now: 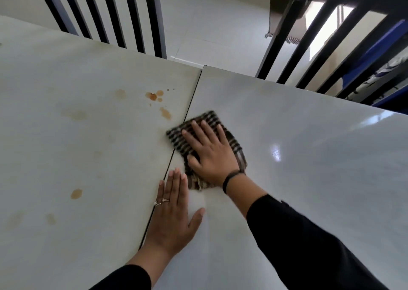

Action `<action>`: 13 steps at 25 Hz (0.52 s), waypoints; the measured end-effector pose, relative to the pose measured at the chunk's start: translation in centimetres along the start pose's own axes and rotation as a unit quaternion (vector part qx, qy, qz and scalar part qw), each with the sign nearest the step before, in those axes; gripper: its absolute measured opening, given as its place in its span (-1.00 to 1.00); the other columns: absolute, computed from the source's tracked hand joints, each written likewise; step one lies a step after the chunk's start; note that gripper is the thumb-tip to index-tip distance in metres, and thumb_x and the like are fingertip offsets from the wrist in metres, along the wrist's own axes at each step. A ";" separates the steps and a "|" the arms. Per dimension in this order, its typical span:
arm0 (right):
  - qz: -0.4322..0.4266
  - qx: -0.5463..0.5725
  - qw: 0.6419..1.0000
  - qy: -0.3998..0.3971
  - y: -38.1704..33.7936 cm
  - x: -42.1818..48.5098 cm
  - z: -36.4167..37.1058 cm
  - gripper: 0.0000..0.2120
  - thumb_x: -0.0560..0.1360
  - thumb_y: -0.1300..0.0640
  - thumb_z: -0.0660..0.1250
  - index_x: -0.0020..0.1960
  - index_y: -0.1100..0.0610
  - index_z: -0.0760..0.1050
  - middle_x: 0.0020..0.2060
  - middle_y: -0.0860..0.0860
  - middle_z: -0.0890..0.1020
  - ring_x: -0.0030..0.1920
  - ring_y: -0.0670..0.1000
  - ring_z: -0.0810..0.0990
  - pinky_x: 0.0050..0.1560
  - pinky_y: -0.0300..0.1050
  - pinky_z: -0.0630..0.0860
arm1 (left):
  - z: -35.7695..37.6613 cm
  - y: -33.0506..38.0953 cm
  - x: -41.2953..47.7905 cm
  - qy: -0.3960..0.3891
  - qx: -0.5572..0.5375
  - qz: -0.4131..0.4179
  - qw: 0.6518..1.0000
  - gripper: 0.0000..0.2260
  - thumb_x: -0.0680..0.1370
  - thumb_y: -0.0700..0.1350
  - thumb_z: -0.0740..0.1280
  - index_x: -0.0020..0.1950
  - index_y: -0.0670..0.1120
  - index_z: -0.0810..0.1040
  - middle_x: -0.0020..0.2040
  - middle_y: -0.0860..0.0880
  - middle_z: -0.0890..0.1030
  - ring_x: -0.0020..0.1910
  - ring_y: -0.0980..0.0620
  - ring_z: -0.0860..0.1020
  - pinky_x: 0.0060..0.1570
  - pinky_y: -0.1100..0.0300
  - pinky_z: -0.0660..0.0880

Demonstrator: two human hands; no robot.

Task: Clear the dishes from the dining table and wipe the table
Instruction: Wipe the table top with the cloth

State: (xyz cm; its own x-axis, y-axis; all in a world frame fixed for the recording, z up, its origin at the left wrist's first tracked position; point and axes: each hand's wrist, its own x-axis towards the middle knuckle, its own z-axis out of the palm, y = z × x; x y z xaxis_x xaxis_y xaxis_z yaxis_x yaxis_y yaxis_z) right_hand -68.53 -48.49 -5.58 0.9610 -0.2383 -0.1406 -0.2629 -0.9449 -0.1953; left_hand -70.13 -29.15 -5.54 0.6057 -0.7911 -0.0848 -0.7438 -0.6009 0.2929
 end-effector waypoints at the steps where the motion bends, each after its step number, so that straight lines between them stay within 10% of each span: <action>1: 0.001 0.004 1.000 0.005 -0.6 -3.1 0.5 -0.37 0.50 -0.18 0.02 0.55 -0.13 0.05 0.55 -0.02 0.06 0.55 0.05 -0.06 0.49 0.22 -0.14 | -0.1 0.1 0.1 -0.003 0.000 0.006 1.000 -0.28 0.58 0.23 -0.01 0.49 -0.33 0.09 0.51 -0.29 0.08 0.51 -0.20 0.07 0.41 -0.15 0.08; 7: 0.145 0.007 0.989 0.031 6.2 -22.2 1.3 -0.29 0.41 -0.19 0.16 0.53 -0.12 0.11 0.54 -0.02 0.12 0.53 0.07 0.08 0.44 0.24 0.11 | 0.0 0.3 0.4 -0.035 0.019 0.039 0.998 -0.26 0.57 0.28 -0.11 0.46 -0.30 0.23 0.49 -0.23 0.20 0.48 -0.19 0.20 0.40 -0.17 0.10; 13: 0.483 0.051 0.873 0.052 19.5 -16.8 -2.8 -0.35 0.52 -0.20 0.03 0.56 -0.09 0.00 0.56 0.04 0.00 0.54 0.11 -0.06 0.47 0.24 -0.10 | 0.5 0.1 0.6 -0.010 0.017 0.038 0.999 -0.37 0.51 0.15 0.07 0.42 -0.27 0.34 0.47 -0.22 0.28 0.47 -0.17 0.23 0.42 -0.19 0.14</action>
State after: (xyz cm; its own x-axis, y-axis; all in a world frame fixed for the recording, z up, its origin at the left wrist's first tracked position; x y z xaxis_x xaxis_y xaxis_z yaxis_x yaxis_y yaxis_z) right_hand -89.56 -63.58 -4.34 0.2883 -0.9366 -0.1993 -0.9557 -0.2685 -0.1209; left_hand -69.98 -29.69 -6.07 0.5417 -0.8366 -0.0821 -0.7967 -0.5421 0.2671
